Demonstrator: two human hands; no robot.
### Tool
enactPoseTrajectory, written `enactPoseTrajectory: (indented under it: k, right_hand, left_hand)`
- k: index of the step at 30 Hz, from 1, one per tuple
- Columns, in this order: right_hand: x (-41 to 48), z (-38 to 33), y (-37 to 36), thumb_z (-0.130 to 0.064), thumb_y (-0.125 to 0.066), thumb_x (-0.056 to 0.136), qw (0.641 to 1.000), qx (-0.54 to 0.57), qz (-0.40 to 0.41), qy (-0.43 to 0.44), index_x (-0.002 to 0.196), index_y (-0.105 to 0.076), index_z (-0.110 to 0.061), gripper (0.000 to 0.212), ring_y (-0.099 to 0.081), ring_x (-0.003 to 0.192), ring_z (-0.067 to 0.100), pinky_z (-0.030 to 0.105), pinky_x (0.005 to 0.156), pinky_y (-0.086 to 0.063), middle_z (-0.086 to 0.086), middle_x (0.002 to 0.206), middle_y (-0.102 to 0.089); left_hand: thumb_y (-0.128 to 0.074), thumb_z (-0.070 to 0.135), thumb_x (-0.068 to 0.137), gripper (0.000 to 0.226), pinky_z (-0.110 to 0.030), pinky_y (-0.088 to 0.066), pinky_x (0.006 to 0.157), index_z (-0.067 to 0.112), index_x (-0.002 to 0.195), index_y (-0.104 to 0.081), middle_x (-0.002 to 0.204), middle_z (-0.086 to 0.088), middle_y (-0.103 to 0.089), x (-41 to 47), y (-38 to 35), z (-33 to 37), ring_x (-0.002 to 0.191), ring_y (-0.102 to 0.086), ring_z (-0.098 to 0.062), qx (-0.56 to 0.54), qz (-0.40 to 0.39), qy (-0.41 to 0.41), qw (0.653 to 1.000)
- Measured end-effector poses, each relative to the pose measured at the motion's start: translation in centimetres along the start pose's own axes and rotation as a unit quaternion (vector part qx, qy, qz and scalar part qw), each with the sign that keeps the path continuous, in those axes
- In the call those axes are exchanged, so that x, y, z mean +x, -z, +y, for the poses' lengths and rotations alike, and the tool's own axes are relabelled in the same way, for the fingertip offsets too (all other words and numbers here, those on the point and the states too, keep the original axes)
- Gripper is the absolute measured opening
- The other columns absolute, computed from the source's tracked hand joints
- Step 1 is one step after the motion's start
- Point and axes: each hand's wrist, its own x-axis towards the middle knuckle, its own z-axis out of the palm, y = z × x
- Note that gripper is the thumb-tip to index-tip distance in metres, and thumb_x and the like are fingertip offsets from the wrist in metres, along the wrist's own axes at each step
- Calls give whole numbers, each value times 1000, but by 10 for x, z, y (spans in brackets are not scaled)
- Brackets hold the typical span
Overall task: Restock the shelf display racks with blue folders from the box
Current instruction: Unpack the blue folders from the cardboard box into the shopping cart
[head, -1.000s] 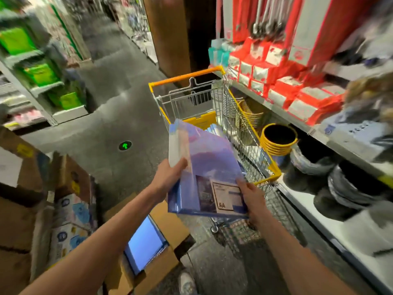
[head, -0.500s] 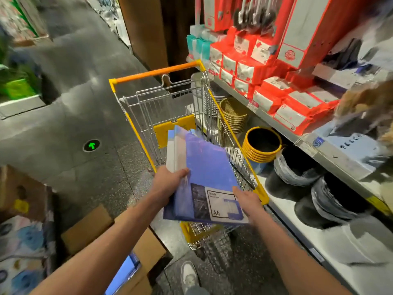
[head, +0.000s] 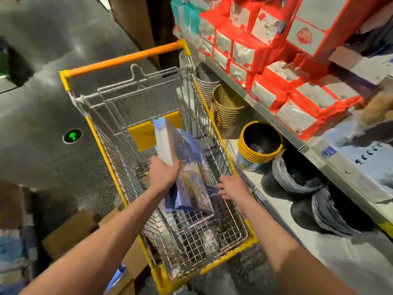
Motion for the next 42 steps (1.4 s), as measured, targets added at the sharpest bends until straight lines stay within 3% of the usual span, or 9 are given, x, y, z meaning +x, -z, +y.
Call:
enactPoseTrajectory:
  k: [6,12,15,18,23,28,34,38,42]
  right_hand:
    - [59,-23,20,-30,-42,106,998,-9,-66,-24,123,-57,-10,31,-62,76,16,23,56,-47,10,112,-70]
    - [84,-44,28,-31,-40,107,986,-26,-160,-44,134,-50,-13,33,-63,111,24,35,92,-54,6,123,-64]
    - [94,-43,21,-31,-38,108,983,-18,-174,-48,131,-52,-14,32,-60,119,25,35,91,-54,6,131,-61]
    - [102,-36,15,-36,-39,107,983,-20,-177,-53,137,-51,-13,39,-61,109,19,24,75,-53,4,127,-62]
    - [113,-30,12,-32,-39,107,983,-14,-179,-45,129,-49,-22,25,-63,96,11,21,69,-51,3,123,-62]
    - [112,-26,6,-33,-42,106,989,-10,-133,-57,126,-51,-22,25,-66,97,17,27,71,-54,3,118,-65]
    - [99,-32,-20,-26,-45,104,996,-4,-74,-49,113,-53,-15,16,-57,64,18,27,54,-44,5,93,-67]
    - [68,-36,-41,-23,-43,105,998,-7,-58,-32,112,-52,-15,14,-53,61,18,26,52,-41,12,100,-66]
    - [15,-28,-73,-20,-40,105,1000,-20,-21,5,105,-51,-14,13,-52,58,17,24,49,-39,22,96,-64]
  left_hand:
    - [-69,45,91,57,-36,-44,68,-2,116,-48,74,1,-52,43,-69,19,86,-62,-32,28,12,22,999]
    - [-69,36,94,48,-32,-34,61,-2,111,-44,72,1,-47,72,-113,26,68,-53,-20,28,8,28,999]
    - [-69,33,93,49,-33,-33,62,-5,113,-46,70,1,-46,86,-131,20,71,-56,-25,8,18,50,999]
    - [-69,32,94,55,-36,-39,66,-10,118,-45,68,2,-47,95,-144,15,64,-51,-14,8,16,56,998]
    - [-61,30,99,68,-33,-42,73,-18,137,-30,68,1,-51,108,-158,18,92,-64,-28,39,-56,64,996]
    - [-55,24,95,40,-38,-52,80,-1,125,-51,105,-17,-69,119,-139,15,98,-66,-36,53,-88,90,991]
    - [-57,30,89,27,-46,-57,83,14,110,-55,95,-8,-70,115,-93,-5,87,-72,-32,1,-139,36,990]
    - [-55,21,97,20,-31,-52,66,10,114,-59,97,-9,-73,93,-54,-18,78,-74,-27,-15,-146,-16,989]
    - [-54,20,98,21,-36,-57,70,10,116,-60,95,-8,-73,65,1,-39,70,-74,-22,-35,-163,-81,983]
